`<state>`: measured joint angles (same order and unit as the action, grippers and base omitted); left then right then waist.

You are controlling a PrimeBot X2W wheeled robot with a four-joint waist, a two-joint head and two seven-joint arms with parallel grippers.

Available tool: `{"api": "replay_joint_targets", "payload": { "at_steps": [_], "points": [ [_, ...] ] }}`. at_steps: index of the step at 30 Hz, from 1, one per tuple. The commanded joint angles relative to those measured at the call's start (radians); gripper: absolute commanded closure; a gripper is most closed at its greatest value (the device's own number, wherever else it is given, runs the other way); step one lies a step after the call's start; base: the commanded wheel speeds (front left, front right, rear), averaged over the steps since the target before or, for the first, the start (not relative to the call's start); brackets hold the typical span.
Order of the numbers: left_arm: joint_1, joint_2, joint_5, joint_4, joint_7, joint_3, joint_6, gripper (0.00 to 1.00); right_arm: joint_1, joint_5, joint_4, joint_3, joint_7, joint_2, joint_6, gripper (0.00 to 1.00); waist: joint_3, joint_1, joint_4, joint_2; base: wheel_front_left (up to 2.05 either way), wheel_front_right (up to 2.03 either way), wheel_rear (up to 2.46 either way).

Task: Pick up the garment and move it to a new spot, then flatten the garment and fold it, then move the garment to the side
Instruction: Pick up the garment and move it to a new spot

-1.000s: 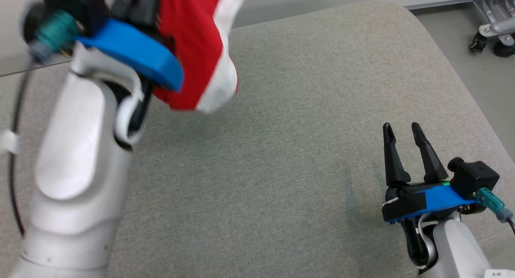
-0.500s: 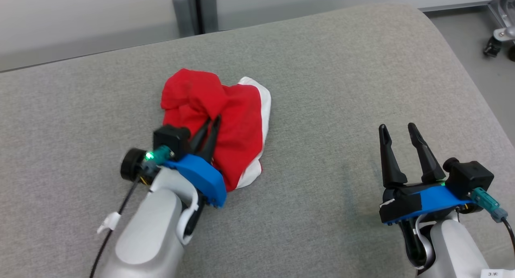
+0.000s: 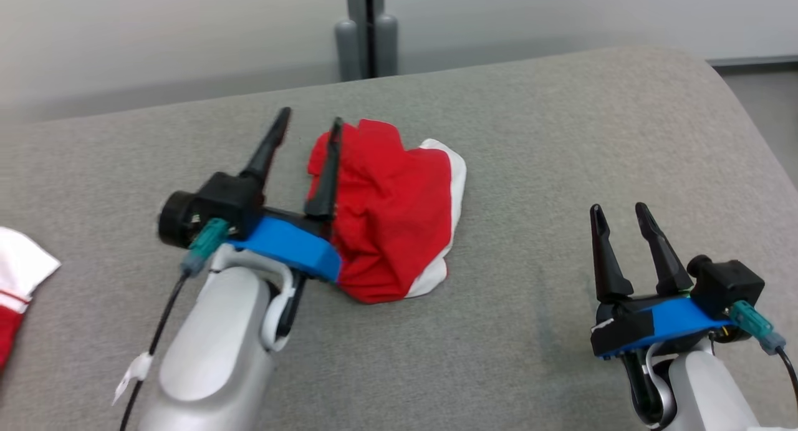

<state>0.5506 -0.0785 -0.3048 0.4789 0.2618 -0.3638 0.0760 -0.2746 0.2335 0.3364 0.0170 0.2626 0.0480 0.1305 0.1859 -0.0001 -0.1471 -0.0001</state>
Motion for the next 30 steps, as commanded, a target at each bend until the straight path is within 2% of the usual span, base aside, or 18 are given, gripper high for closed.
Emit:
{"api": "replay_joint_targets", "payload": {
  "at_steps": [1,5,15,22,30],
  "points": [
    [-0.041,-0.017,0.013,-0.026,0.004,0.025,-0.011,0.0,0.021,-0.003,-0.004,-0.004,0.003,0.004,0.0,0.0,-0.005,0.0001,0.018,0.0001,0.0,0.0,0.0],
    [-0.096,-0.036,0.029,-0.096,0.004,0.103,-0.027,0.0,0.03,-0.017,-0.003,-0.006,0.003,0.005,0.0,0.0,-0.02,0.0001,0.057,0.0001,0.0,0.0,0.0],
    [-0.259,-0.074,0.071,-0.186,0.005,0.281,-0.028,0.0,0.043,-0.033,0.011,-0.015,0.003,0.005,0.0,0.0,-0.046,0.0001,0.132,0.0001,0.0,0.0,0.0],
    [-0.356,-0.075,0.102,-0.224,0.004,0.353,-0.011,0.0,0.053,-0.04,0.022,-0.009,0.003,0.005,0.0,0.0,-0.064,0.0001,0.14,0.0001,0.0,0.0,0.0],
    [-0.459,-0.044,0.125,-0.204,0.005,0.407,0.01,0.0,0.078,-0.049,0.054,-0.005,0.003,0.005,0.0,0.0,-0.093,0.0001,0.13,0.0001,0.0,0.0,0.0]
  ]
}}
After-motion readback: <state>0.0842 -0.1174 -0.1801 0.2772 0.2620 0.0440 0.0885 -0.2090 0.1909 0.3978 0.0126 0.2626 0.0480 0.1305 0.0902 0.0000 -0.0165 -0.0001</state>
